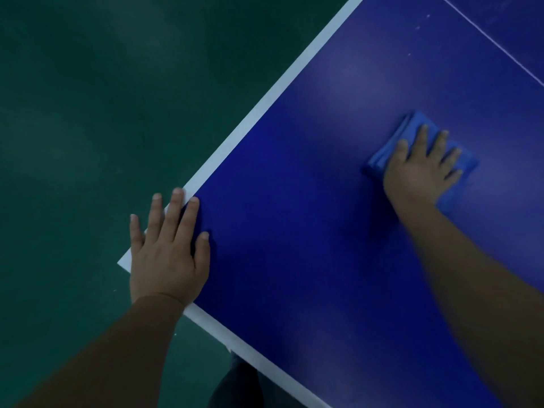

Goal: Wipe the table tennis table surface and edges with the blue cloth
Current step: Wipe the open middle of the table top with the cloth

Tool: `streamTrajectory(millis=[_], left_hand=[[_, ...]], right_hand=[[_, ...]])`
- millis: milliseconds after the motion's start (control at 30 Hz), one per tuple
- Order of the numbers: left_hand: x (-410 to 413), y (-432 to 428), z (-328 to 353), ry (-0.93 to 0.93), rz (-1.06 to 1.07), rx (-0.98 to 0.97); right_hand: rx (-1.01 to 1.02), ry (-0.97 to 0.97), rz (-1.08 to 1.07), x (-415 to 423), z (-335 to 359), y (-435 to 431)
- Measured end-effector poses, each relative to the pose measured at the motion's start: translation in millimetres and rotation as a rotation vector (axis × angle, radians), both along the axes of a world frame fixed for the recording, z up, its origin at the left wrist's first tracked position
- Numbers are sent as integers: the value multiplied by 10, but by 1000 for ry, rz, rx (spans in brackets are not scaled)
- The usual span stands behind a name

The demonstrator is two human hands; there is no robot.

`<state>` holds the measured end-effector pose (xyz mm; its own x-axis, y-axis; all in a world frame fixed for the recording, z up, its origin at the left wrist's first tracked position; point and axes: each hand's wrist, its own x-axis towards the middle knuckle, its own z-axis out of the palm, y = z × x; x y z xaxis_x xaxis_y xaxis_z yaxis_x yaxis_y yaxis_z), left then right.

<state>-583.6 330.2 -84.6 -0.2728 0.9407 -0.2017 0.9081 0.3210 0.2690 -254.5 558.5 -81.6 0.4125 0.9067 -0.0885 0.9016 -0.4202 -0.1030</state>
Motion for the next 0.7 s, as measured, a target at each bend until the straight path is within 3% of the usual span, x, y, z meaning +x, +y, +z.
streamTrajectory(millis=[67, 200, 233, 300, 400, 500, 600, 700], left_hand=[[-3, 0, -1, 5, 1, -7], [8, -3, 15, 24, 6, -14], [10, -3, 14, 27, 5, -17], [15, 7, 11, 25, 9, -15], [21, 25, 11, 30, 9, -28], [8, 11, -4, 43, 6, -26], [2, 28, -19, 58, 5, -33], [-1, 29, -15, 59, -5, -29]], right_hand=[[10, 14, 42, -358, -18, 127], [-15, -1, 781, -1073, -138, -446], [-17, -5, 862, -984, -149, -593], [0, -32, 749, -565, -124, -604], [14, -60, 276, -43, -65, -170], [2, 35, 78, -299, -41, 418], [-7, 34, 365, -1138, -91, 576], [1, -6, 952, -1666, -116, -143]])
